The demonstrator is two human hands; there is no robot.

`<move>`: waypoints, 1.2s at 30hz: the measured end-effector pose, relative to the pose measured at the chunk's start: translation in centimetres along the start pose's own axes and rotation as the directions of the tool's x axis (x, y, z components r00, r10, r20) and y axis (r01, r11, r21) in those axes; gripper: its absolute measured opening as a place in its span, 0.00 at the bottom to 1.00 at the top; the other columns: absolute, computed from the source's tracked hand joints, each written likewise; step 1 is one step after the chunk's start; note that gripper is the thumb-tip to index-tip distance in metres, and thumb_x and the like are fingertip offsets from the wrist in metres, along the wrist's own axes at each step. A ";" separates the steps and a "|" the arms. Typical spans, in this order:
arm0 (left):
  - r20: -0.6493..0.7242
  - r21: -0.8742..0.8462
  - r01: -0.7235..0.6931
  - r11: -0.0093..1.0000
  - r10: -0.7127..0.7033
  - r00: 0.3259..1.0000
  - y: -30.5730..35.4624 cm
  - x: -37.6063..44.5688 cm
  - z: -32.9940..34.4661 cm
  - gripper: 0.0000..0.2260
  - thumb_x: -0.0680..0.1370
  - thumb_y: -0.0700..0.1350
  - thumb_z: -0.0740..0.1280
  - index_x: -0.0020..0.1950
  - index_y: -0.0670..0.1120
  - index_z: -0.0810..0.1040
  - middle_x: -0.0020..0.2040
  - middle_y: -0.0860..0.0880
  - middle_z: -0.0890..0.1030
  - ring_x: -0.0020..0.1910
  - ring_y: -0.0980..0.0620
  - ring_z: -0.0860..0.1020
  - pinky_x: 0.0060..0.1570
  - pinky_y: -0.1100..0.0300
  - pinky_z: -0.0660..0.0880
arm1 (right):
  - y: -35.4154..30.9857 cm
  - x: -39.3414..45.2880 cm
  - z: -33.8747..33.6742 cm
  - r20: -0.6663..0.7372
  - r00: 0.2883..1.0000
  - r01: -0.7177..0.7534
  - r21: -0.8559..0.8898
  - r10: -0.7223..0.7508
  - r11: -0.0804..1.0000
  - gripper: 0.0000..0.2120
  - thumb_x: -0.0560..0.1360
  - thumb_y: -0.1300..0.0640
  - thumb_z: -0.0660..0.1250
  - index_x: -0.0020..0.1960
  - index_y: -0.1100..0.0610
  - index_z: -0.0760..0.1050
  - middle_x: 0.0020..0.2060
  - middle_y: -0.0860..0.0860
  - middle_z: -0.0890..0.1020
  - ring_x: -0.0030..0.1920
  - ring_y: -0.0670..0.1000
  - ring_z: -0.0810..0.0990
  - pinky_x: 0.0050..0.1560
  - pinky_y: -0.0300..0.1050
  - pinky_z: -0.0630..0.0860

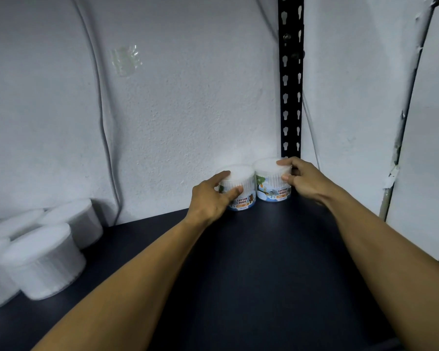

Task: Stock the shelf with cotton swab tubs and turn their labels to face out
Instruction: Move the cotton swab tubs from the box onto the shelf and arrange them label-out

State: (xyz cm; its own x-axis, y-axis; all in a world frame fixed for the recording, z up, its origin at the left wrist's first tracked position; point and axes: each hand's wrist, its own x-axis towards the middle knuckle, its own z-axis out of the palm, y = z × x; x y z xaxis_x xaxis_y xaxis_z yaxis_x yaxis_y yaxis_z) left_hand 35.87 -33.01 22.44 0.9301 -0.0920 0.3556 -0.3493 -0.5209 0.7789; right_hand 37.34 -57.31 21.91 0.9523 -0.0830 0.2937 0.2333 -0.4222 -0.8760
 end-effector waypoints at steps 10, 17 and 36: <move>-0.016 -0.006 0.014 1.000 -0.014 1.000 -0.1 0.0 0.0 0.26 0.72 0.52 0.76 0.69 0.51 0.75 0.65 0.48 0.78 0.60 0.52 0.78 0.61 0.59 0.75 | 0.1 0.2 0.5 -0.009 1.000 0.030 0.008 -0.030 1.000 0.16 0.78 0.66 0.61 0.61 0.50 0.72 0.64 0.54 0.73 0.63 0.53 0.73 0.66 0.52 0.71; -0.015 0.001 0.005 1.000 -0.005 1.000 -0.2 -0.1 0.1 0.26 0.72 0.52 0.76 0.69 0.51 0.75 0.64 0.48 0.78 0.59 0.51 0.79 0.61 0.58 0.75 | 0.2 0.3 0.4 0.011 1.000 0.023 -0.009 -0.023 1.000 0.16 0.78 0.65 0.61 0.61 0.48 0.71 0.64 0.54 0.73 0.62 0.52 0.73 0.63 0.49 0.72; -0.120 0.588 -0.104 0.802 0.214 0.970 2.7 -5.3 -6.6 0.25 0.80 0.61 0.57 0.74 0.54 0.62 0.65 0.48 0.76 0.60 0.45 0.77 0.55 0.48 0.72 | -7.1 -5.7 2.3 -0.098 0.989 0.009 -0.713 -0.112 0.701 0.33 0.76 0.59 0.60 0.76 0.54 0.48 0.73 0.58 0.57 0.72 0.58 0.57 0.61 0.57 0.69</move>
State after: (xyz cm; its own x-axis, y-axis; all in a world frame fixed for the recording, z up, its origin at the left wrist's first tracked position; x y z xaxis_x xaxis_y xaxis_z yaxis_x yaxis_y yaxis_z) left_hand 29.28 -28.32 26.06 0.8136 -0.0989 0.5729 -0.3099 -0.9075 0.2835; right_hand 30.76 -51.76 25.57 0.8963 -0.1232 0.4260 0.0319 -0.9403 -0.3390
